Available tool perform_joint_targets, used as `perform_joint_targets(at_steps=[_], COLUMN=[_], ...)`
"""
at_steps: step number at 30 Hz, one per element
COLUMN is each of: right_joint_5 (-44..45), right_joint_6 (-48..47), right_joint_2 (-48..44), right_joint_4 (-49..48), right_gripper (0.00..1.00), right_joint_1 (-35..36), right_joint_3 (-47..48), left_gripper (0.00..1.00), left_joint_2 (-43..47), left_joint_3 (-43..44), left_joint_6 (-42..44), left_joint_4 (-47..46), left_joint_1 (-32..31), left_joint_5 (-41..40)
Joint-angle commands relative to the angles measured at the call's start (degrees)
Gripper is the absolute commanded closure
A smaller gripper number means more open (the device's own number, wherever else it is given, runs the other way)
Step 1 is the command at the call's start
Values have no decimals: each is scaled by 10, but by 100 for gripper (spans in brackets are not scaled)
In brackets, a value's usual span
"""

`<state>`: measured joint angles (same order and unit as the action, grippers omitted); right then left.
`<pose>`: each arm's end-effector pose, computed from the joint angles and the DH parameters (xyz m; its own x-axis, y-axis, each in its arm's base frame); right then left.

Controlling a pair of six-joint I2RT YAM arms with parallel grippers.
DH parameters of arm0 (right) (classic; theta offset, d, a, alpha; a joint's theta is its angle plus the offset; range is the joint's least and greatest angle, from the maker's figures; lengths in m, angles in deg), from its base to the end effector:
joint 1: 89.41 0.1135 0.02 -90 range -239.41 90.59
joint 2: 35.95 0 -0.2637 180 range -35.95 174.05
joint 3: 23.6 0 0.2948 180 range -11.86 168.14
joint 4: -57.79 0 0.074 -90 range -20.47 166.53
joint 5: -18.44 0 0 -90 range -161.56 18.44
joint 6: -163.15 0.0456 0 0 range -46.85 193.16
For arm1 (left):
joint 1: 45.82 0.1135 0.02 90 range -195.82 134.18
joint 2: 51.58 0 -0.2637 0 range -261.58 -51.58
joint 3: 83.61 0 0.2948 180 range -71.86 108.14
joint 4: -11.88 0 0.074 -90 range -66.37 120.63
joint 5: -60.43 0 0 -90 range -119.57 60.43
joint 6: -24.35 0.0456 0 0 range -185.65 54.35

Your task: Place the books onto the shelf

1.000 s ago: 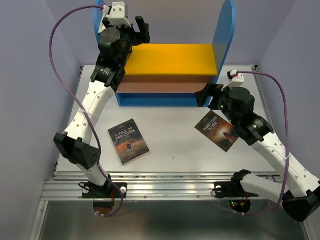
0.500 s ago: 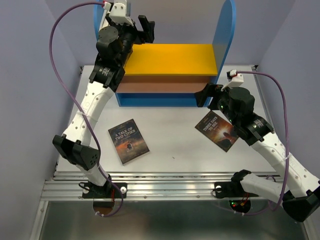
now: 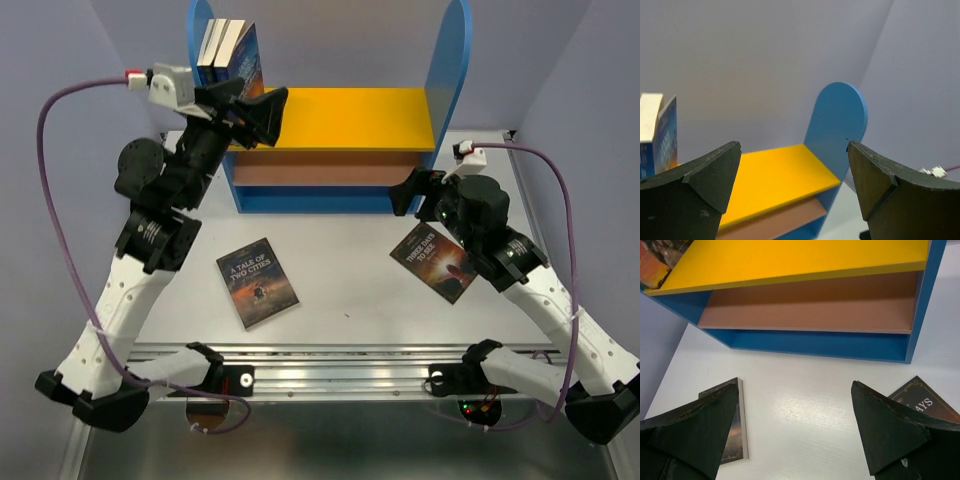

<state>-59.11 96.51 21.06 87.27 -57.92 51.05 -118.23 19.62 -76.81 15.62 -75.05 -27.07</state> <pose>0.2382 0.1344 0.3997 -0.2915 0.2755 -0.9160 -0.2337 0.9081 0.3475 0.2195 -0.1251 0.5961 0.3637 -0.4251 -0.8289 0.6016 0.7865 -0.1394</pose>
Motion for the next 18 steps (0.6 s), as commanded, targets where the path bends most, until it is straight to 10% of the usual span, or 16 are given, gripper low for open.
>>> perform_joint_targets(at_steps=[1,8,18], right_joint_5=[20,101,-60], right_joint_6=[17,60,46], right_joint_2=[3,43,72], right_joint_4=[46,101,-10], right_gripper=[0,0,0], right_joint_1=[-2,-32,-297], right_joint_3=[0,-49,-180], left_gripper=[1,1,1], left_joint_2=[68,158,109], left_joint_3=[-154,-413,-551], left_joint_6=[-102,-244,-292], left_joint_4=[-40,-112,-132], left_joint_1=[-12,-101,-163], left_joint_5=[2,-2,-5])
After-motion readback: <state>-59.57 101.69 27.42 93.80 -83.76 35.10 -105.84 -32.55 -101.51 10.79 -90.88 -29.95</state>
